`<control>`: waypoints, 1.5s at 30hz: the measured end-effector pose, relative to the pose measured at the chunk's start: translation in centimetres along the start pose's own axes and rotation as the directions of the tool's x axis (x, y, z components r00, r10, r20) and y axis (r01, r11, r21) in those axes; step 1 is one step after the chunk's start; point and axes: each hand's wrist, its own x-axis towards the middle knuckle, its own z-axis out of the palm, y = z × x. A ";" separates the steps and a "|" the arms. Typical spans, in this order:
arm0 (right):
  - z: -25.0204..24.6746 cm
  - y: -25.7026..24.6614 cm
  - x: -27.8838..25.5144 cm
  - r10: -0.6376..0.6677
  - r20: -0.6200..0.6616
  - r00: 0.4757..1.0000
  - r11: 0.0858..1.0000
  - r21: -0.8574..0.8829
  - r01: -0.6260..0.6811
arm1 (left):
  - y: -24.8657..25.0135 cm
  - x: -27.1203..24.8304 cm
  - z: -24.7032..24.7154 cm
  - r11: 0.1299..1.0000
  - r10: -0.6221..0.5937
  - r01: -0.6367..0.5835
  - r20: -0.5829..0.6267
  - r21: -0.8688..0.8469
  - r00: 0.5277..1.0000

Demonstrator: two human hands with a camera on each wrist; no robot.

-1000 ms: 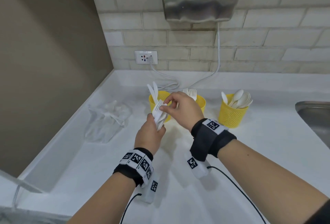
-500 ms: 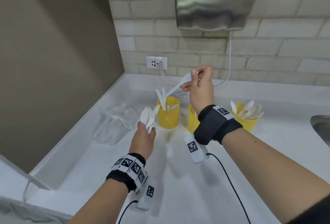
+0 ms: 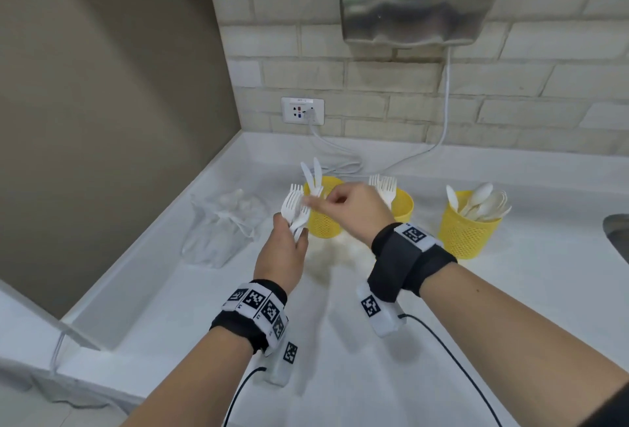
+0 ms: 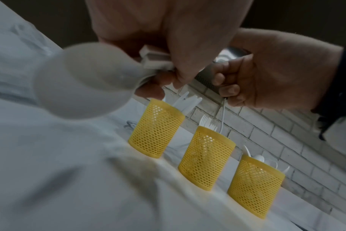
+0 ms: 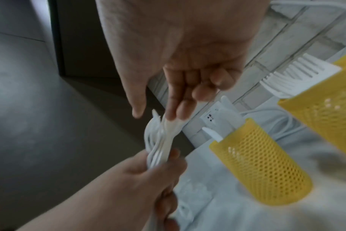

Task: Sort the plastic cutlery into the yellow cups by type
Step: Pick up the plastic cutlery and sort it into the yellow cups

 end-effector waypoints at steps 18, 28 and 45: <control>-4.9 -0.3 -1.0 -0.009 -0.329 0.944 0.885 0.437 0.160 | 3.0 -1.1 2.1 0.998 0.044 -0.044 -0.012 0.041 0.999; -3.5 2.5 -1.7 0.055 0.218 0.974 0.981 0.172 -0.094 | 3.7 -1.5 3.6 0.993 0.113 -0.112 0.052 -0.035 0.992; -3.3 3.1 -0.6 0.055 0.064 0.996 0.933 0.353 -0.074 | 5.0 -0.5 4.8 0.989 0.143 -0.144 0.079 0.011 0.987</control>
